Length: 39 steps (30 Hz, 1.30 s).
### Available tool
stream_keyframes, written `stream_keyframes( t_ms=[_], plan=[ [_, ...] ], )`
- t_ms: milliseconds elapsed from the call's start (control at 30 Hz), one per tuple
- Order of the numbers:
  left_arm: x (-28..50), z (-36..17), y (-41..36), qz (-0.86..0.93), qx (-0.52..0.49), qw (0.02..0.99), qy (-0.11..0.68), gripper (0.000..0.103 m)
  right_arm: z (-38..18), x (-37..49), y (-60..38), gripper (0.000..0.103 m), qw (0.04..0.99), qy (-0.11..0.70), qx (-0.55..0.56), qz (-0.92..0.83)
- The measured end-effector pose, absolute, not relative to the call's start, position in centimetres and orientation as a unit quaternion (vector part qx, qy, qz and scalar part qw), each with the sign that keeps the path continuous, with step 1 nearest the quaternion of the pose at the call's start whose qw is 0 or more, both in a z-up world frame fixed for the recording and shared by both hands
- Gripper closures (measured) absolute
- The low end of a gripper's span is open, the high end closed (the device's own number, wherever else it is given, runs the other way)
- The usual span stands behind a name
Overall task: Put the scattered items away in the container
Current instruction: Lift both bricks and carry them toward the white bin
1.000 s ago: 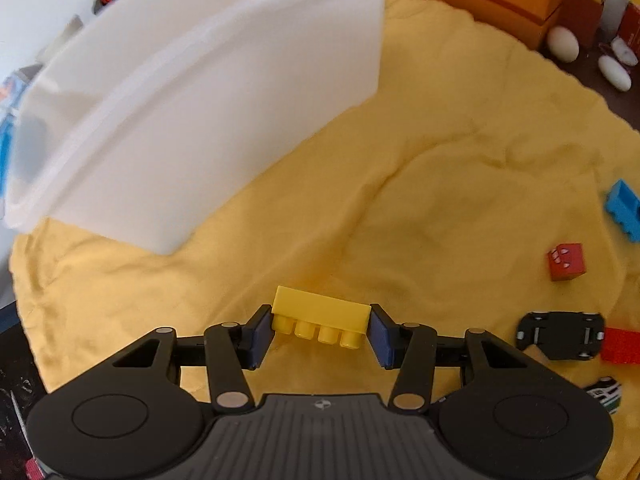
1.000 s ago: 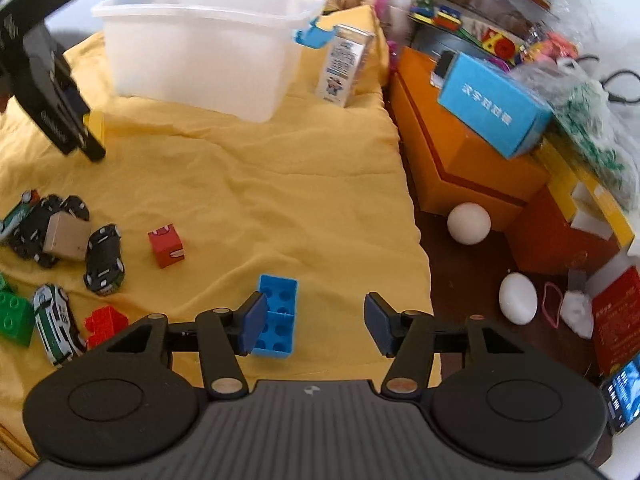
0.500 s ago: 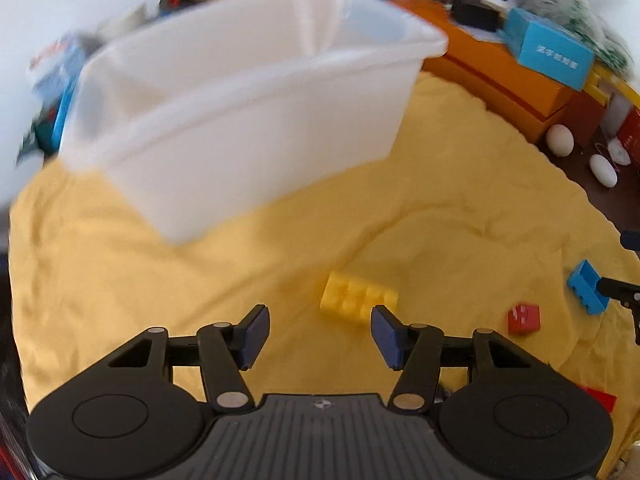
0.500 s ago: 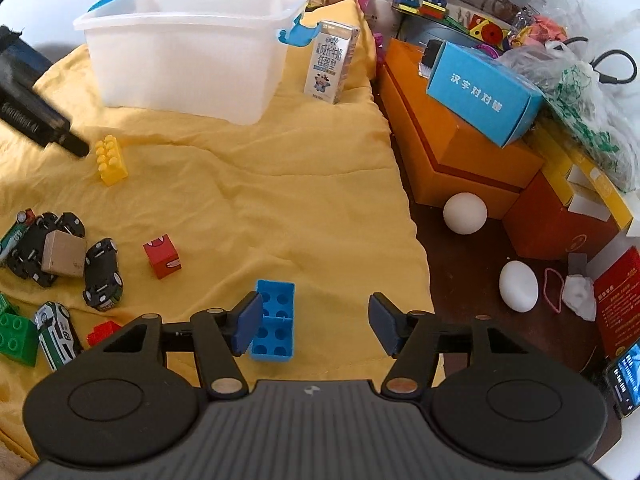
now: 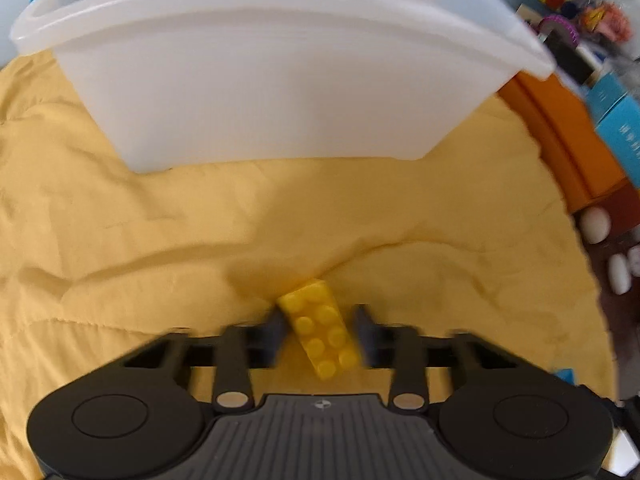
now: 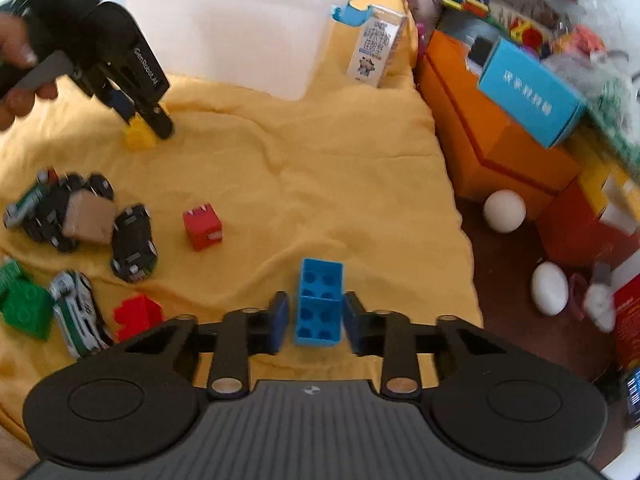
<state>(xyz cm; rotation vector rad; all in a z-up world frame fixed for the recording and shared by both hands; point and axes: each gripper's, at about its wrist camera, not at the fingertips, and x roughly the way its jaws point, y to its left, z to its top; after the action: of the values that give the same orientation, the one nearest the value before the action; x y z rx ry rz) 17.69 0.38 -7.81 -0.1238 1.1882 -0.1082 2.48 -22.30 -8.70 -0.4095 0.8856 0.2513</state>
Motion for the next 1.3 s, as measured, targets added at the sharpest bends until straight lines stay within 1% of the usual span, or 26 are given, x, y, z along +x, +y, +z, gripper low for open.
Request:
stream_keyframes(
  t_ms=[67,133,267,367,400,433,467,500,600,667,833,1033,1133,1200,1233,1267,1300],
  plan=[
    [17.3,-7.8,0.3,-0.066,-0.039,0.826,0.559,0.074,-8.8,2.1,-21.9,0.072,0.874,0.410,-0.231,0.123],
    [16.7,-7.7,0.5,-0.077,-0.024,0.824,0.562,0.074,-9.3,1.6,-21.2,0.072,0.868,0.398,-0.270,0.125],
    [15.5,-7.2,1.1,-0.083,-0.001,0.823,0.562,0.074,-8.6,0.9,-20.8,0.071,0.876,0.373,-0.276,0.131],
    [15.3,-7.7,1.3,-0.080,0.011,0.820,0.567,0.074,-9.3,1.3,-20.5,0.070,0.865,0.393,-0.278,0.139],
    [15.3,-7.8,1.4,-0.081,0.008,0.820,0.567,0.073,-9.8,1.5,-20.5,0.066,0.861,0.401,-0.283,0.131],
    [15.2,-7.8,1.4,-0.082,0.007,0.820,0.566,0.073,-10.2,1.7,-20.6,0.066,0.858,0.402,-0.296,0.121],
    [15.1,-7.7,1.3,-0.084,0.009,0.821,0.565,0.073,-10.5,1.9,-20.8,0.074,0.856,0.406,-0.295,0.122],
    [14.9,-7.7,1.2,-0.086,0.011,0.821,0.564,0.073,-10.4,2.3,-21.3,0.078,0.859,0.413,-0.276,0.124],
    [14.6,-7.7,1.2,-0.090,0.026,0.823,0.560,0.073,-8.8,3.8,-22.6,0.078,0.872,0.433,-0.188,0.131],
    [14.4,-7.8,1.1,-0.091,0.032,0.824,0.558,0.073,-7.2,5.0,-22.8,0.078,0.882,0.428,-0.121,0.155],
    [14.1,-8.0,1.1,-0.092,0.036,0.828,0.553,0.072,-5.9,8.8,-19.8,0.078,0.875,0.427,-0.003,0.230],
    [14.2,-7.9,1.7,-0.095,0.019,0.828,0.552,0.072,-9.1,12.7,-16.4,0.078,0.826,0.473,0.093,0.292],
    [14.3,-7.9,2.3,-0.096,0.009,0.829,0.550,0.072,-11.1,14.0,-16.8,0.078,0.810,0.502,0.123,0.279],
    [14.2,-7.7,2.7,-0.093,0.002,0.832,0.548,0.072,-11.2,13.9,-17.9,0.067,0.814,0.503,0.132,0.258],
    [14.1,-7.6,2.9,-0.092,0.000,0.833,0.545,0.071,-10.9,13.7,-18.5,0.064,0.823,0.493,0.135,0.248],
    [14.0,-7.5,2.9,-0.091,-0.002,0.835,0.543,0.070,-10.3,13.3,-18.8,0.057,0.835,0.481,0.121,0.236],
    [13.8,-7.3,2.7,-0.089,-0.002,0.836,0.542,0.069,-9.8,13.0,-18.9,0.056,0.846,0.472,0.102,0.226]
  ],
)
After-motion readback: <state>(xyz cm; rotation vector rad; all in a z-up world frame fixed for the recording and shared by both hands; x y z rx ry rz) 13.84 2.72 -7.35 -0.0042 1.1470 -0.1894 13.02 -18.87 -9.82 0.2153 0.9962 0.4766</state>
